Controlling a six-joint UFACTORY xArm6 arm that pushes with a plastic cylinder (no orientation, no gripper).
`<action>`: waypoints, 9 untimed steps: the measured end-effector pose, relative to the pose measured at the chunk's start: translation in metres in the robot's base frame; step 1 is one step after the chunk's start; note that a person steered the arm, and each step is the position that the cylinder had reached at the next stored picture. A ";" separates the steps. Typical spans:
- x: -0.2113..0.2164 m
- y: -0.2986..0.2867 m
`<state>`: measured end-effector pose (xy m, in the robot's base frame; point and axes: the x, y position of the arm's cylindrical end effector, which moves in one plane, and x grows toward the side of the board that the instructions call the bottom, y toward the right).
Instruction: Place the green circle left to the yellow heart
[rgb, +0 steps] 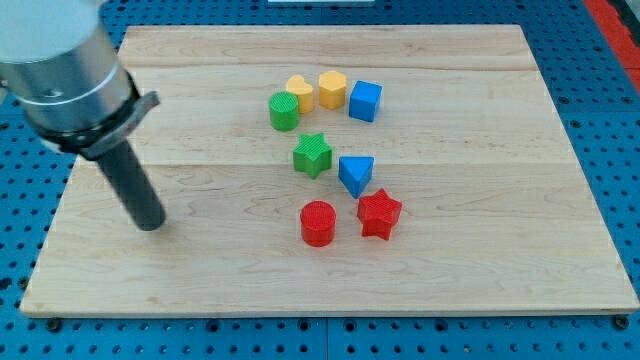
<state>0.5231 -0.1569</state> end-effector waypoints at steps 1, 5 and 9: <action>-0.001 0.043; -0.049 0.082; -0.091 0.104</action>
